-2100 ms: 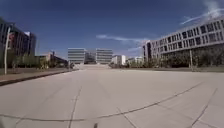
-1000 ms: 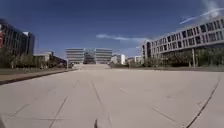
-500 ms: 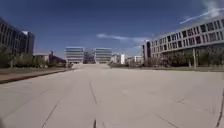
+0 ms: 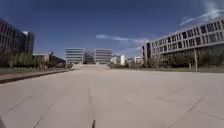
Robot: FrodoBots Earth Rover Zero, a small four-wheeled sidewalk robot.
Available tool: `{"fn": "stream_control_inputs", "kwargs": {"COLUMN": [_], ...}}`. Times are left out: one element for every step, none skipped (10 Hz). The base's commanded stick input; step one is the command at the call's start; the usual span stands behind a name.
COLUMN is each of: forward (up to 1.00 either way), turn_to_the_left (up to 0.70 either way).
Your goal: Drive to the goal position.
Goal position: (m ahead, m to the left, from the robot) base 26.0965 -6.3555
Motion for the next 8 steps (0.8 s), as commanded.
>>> {"fn": "stream_control_inputs", "kwargs": {"forward": [0.60, 0.60, 0.60, 0.60, 0.60, 0.60, 0.60, 0.60], "turn_to_the_left": [-0.01, -0.01, -0.01, -0.01, -0.01, -0.01, -0.01, -0.01]}}
